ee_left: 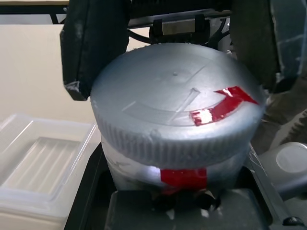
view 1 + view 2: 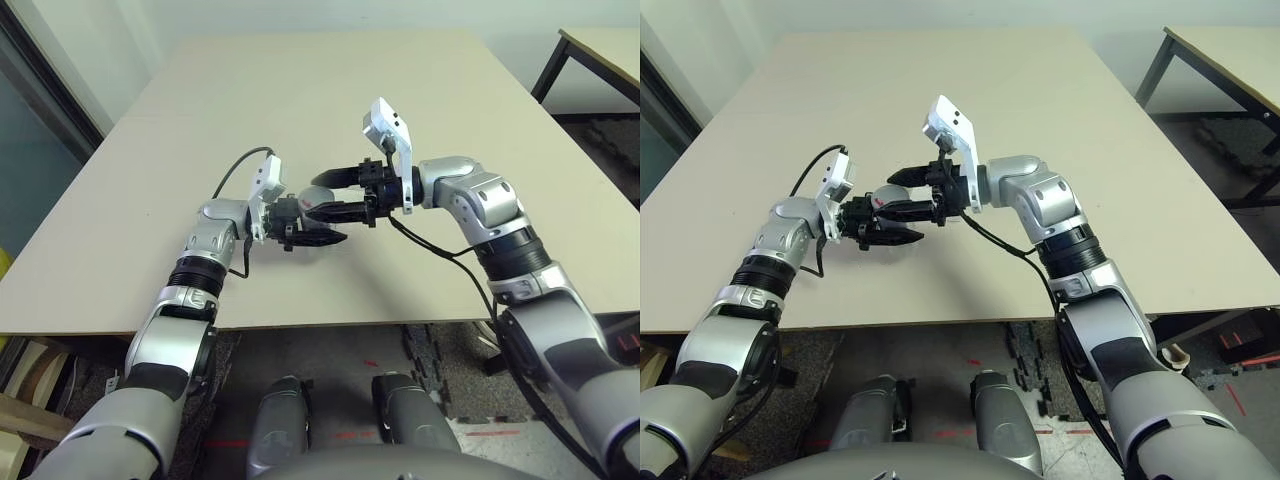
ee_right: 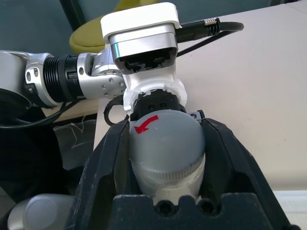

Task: Pour the medicine from the bottle into the box.

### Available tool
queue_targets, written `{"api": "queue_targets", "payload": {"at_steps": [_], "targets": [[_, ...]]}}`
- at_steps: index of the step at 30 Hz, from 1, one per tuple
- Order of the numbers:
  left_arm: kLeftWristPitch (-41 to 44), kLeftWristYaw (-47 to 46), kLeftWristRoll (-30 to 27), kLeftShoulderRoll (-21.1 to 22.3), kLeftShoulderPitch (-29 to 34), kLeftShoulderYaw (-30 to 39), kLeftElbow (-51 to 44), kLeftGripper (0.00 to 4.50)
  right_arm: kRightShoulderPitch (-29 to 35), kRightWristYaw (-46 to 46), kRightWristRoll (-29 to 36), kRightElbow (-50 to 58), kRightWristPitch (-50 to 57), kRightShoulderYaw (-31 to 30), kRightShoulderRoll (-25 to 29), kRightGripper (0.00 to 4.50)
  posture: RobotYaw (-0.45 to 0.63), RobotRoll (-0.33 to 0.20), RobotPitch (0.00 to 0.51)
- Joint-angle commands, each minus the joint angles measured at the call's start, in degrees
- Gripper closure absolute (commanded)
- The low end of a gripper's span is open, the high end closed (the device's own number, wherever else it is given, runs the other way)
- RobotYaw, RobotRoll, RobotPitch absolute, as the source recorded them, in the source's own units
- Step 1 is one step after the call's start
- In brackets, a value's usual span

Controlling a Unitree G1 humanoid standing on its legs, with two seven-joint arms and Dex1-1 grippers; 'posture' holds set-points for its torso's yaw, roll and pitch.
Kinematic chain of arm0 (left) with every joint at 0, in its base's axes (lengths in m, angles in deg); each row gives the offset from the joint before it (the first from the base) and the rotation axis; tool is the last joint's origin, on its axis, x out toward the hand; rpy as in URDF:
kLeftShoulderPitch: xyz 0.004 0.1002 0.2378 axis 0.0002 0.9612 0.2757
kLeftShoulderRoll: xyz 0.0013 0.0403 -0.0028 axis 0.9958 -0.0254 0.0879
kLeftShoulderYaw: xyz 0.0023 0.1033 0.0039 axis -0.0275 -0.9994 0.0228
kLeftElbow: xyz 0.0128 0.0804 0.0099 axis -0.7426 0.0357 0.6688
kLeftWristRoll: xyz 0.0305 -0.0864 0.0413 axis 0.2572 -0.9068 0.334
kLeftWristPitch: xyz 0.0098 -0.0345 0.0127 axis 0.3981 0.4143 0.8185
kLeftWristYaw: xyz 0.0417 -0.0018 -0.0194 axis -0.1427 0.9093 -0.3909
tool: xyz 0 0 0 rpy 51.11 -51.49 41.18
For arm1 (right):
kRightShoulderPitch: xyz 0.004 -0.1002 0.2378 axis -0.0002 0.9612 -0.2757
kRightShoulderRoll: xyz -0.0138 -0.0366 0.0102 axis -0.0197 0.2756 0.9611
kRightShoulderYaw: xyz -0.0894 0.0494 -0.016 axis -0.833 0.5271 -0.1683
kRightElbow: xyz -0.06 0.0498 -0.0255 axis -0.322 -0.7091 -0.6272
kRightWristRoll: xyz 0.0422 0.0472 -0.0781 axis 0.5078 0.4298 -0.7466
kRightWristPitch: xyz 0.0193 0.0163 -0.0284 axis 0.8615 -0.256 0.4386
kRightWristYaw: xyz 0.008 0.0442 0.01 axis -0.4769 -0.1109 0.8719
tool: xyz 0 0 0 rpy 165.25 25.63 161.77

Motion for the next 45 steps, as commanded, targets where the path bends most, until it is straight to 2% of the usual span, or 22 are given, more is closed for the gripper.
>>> {"api": "queue_targets", "payload": {"at_steps": [1, 10, 20, 28, 34, 40, 45], "targets": [[0.42, -0.04, -0.08, -0.03, -0.93, 0.01, 0.78, 1.96, -0.27, -0.35, 0.32, 0.89, 0.12, -0.04, 0.08, 2.02, -0.11, 0.000, 0.040], [1.36, 0.94, -0.61, 0.06, -1.28, 0.01, -0.18, 1.96, -0.02, -1.69, 0.53, 0.67, -1.47, -0.27, 0.26, 2.02, -0.10, 0.000, 0.039], [5.74, 4.08, -1.74, -0.04, -1.07, -0.68, -3.95, 1.96, -1.75, -14.73, 3.42, 0.17, -4.88, -2.17, 1.55, 2.02, -0.10, 0.000, 0.038], [6.89, 3.81, -2.34, 0.32, -0.33, -1.15, -5.84, 1.96, -5.60, -18.54, 0.84, -6.45, -7.41, -3.47, 0.73, 2.02, -0.08, 0.000, 0.037], [7.30, 3.57, -2.59, 1.12, 0.39, -0.86, -6.76, 1.96, -5.50, -18.73, -0.55, -7.55, -8.63, -3.40, 0.58, 2.02, -0.08, 0.000, 0.032], [8.16, 3.54, -3.09, 1.67, 1.57, -0.66, -8.43, 1.96, -5.72, -17.18, -2.06, -10.14, -10.29, -2.65, 1.03, 0.03, -0.09, 0.000, 0.024], [9.05, 3.14, -3.50, 1.89, 2.44, -0.56, -9.87, 1.96, -5.75, -17.04, -2.41, -12.46, -11.43, -1.85, 1.73, 0.00, -0.08, 0.000, 0.023]]}}
